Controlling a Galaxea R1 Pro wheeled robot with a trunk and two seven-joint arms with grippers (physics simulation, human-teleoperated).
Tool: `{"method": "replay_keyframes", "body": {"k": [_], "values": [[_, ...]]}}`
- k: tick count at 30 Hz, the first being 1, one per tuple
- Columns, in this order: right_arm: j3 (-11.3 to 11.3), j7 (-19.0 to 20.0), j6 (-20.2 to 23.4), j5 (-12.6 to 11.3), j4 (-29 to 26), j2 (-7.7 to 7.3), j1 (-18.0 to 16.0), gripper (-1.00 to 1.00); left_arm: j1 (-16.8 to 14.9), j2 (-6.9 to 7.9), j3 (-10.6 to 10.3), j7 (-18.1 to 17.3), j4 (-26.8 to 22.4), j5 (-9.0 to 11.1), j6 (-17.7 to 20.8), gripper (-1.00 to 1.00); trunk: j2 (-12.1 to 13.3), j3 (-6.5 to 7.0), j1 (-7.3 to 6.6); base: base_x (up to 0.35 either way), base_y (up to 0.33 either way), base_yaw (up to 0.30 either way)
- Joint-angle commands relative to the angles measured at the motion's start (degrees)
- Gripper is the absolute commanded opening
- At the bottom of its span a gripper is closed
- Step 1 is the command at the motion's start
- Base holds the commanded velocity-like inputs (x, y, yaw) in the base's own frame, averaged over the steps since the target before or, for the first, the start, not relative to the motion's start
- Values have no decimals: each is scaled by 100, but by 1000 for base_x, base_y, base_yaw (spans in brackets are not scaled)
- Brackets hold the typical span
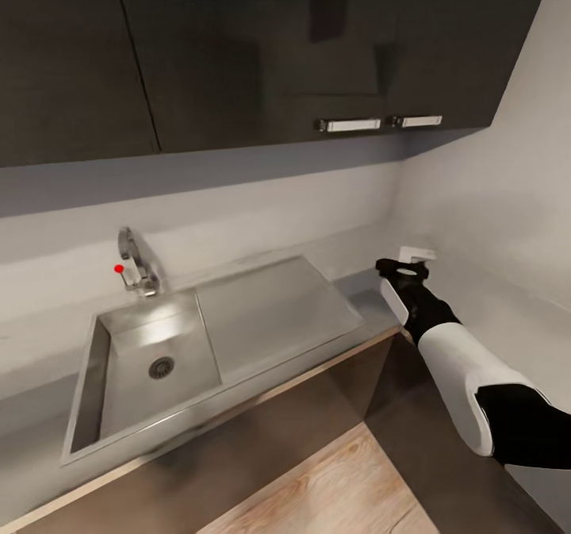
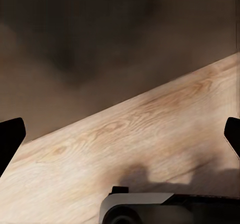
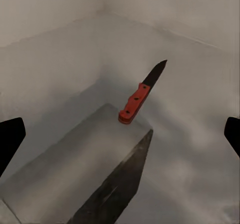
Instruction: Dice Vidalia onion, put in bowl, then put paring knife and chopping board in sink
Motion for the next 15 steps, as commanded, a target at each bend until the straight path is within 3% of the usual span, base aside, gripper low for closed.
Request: {"method": "replay_keyframes", "body": {"k": [1,7,15], "values": [[48,-42,21,-95,42,-7,-4,100,1,2,-14,41,-5,-4,-7,100,-11,-10,6,264,-203,0],[48,-37,-12,-183,334,-4,-4,100,0,3,-14,41,8,0,-7,100,-11,-10,6,199,-153,0],[47,15,-91,-207,474,6,-4,100,-6,3,-14,41,49,1,-7,100,-11,-10,6,23,-17,0]]}}
